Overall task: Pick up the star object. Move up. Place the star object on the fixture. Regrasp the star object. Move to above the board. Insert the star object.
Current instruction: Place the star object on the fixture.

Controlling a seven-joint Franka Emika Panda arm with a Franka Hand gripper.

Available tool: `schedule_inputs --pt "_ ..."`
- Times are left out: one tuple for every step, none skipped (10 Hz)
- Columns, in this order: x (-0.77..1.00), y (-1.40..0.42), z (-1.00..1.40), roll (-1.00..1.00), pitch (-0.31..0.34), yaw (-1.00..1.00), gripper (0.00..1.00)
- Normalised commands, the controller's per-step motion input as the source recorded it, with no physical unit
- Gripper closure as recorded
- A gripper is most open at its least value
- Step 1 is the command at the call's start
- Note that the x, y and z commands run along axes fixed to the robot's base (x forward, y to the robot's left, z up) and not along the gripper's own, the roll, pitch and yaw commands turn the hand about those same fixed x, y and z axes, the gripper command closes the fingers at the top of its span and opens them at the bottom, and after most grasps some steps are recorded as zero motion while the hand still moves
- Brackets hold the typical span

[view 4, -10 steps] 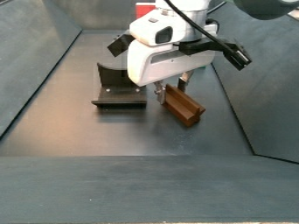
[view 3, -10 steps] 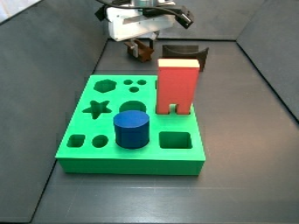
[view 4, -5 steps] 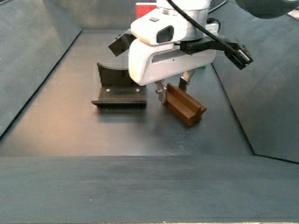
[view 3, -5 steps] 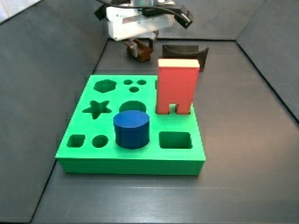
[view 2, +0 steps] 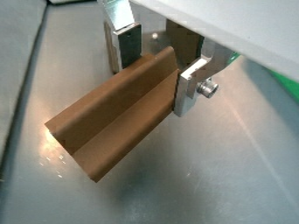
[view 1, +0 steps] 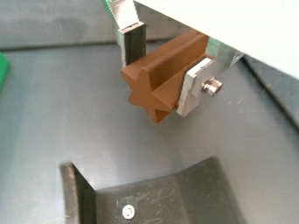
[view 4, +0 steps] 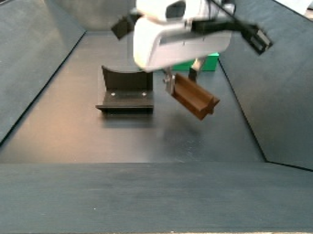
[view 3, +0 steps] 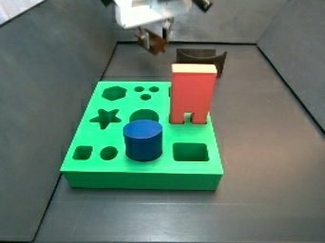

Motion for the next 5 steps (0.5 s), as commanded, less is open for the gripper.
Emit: schedule_inputs --pt "0.00 0.00 1.00 0.00 0.000 0.00 1.00" --pt "0.00 0.00 1.00 0.01 -0.012 0.00 1.00" --pt "-0.01 0.00 1.00 0.01 0.004 0.00 1.00" --pt "-0.01 0.00 1.00 0.02 0.017 -0.01 1.00" --pt "-0.02 0.01 1.00 0.03 0.021 -0.01 1.00"
